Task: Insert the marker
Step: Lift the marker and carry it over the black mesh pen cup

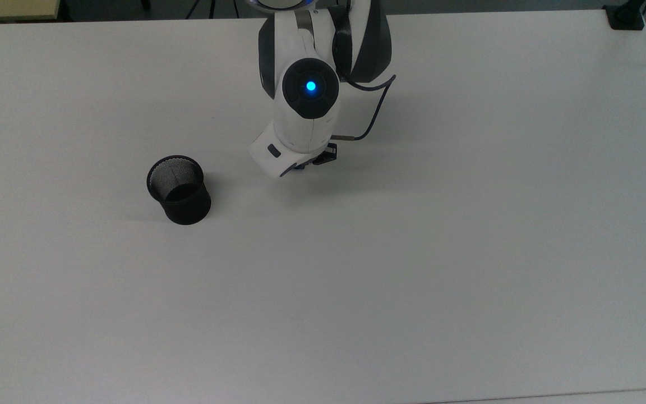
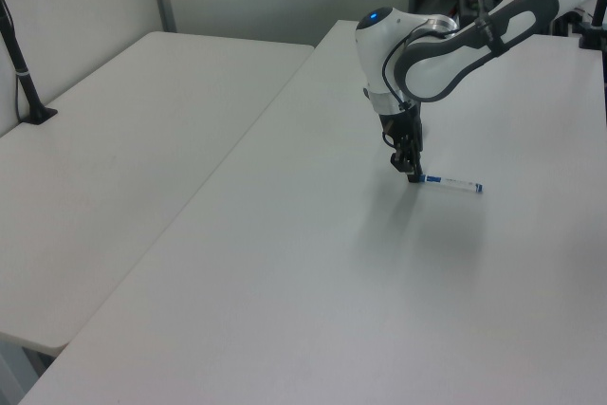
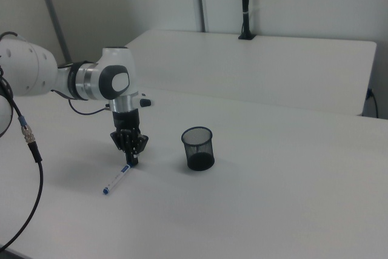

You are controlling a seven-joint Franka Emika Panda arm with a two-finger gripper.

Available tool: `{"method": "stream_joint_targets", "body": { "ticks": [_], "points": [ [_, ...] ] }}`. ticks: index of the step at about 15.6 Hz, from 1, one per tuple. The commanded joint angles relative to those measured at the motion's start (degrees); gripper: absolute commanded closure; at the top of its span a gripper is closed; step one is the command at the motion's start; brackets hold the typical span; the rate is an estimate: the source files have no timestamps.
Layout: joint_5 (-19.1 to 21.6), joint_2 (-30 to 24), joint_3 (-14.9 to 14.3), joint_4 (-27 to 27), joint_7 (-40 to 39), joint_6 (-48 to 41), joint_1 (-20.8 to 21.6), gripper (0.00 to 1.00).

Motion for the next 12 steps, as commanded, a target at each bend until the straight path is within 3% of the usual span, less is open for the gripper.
{"method": "stream_joint_targets", "body": {
  "ticks": [1, 4, 9, 12],
  "points": [
    [-0.8, -0.5, -0.5, -0.7, 0.4, 0.5, 0.4, 1.00],
    [-0.3, -2.6, -0.9, 0.7, -0.6, -1.0, -0.9, 1.00],
    [3.2, -3.6, -1.1, 12.7, -6.7, -9.1, -8.0, 1.00],
    [3.0, -5.0, -1.1, 15.0, -8.7, -9.0, -11.8, 1.00]
  ]
}}
